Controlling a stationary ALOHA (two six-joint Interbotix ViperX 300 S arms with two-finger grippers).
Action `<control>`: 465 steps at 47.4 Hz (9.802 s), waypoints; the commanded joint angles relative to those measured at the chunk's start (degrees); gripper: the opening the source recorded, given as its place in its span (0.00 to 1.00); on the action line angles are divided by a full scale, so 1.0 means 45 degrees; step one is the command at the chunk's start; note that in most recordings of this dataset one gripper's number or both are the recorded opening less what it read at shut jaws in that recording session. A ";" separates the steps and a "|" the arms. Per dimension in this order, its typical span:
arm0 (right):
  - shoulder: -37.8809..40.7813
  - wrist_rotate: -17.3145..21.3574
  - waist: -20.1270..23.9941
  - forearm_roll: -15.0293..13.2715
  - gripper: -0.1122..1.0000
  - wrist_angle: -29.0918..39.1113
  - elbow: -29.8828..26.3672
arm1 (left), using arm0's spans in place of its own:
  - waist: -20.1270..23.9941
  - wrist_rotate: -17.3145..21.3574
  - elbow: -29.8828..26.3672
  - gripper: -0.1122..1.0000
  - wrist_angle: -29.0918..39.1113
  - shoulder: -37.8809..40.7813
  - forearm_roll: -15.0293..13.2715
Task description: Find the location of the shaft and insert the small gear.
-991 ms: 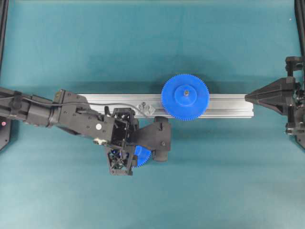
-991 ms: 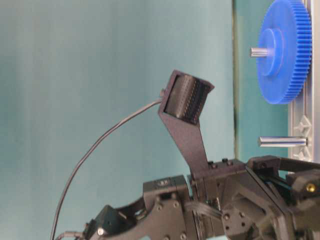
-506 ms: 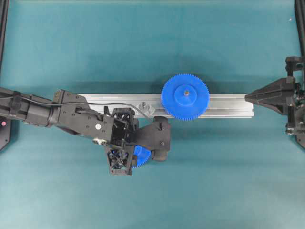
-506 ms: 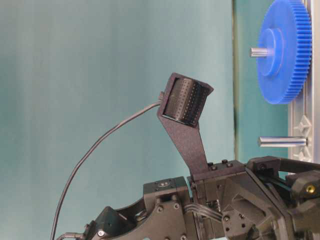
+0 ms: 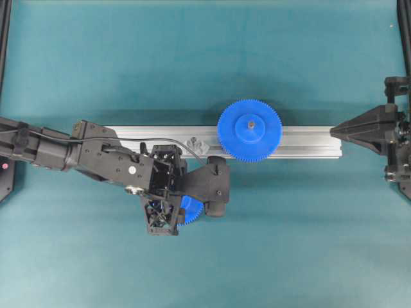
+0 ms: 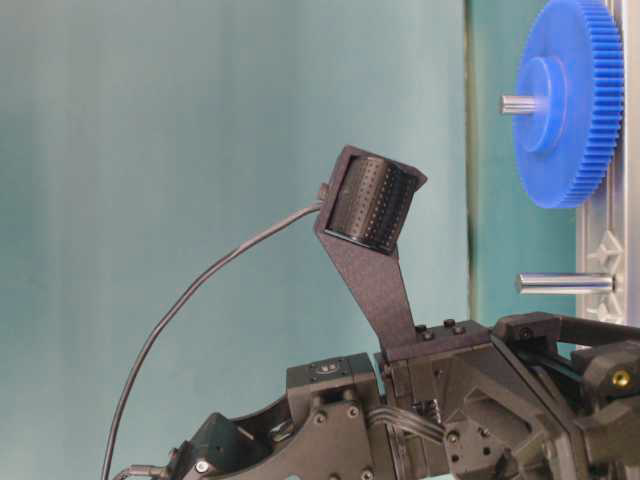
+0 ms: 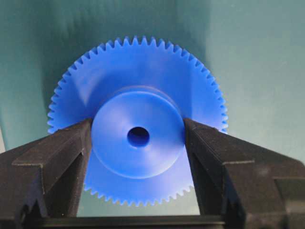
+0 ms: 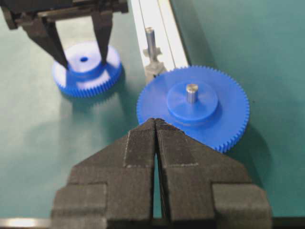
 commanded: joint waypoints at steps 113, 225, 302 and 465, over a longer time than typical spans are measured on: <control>-0.0410 0.0098 -0.0293 -0.0020 0.09 -0.0039 0.0020 | 0.2441 0.3848 -0.5313 0.68 0.5840 -0.1562 0.0137; -0.0527 0.0117 -0.0469 -0.0020 0.09 0.0098 0.0039 | 0.3496 0.4531 -0.3535 0.68 0.4258 -0.0449 0.0156; -0.0527 0.0117 -0.0488 0.0000 0.09 0.0098 0.0039 | 0.3418 0.4199 -0.4375 0.94 0.4492 -0.0449 0.0137; -0.0625 0.0117 -0.0488 -0.0020 0.09 0.0098 0.0059 | 0.2676 0.3262 -0.5664 0.93 0.6504 -0.1328 0.0117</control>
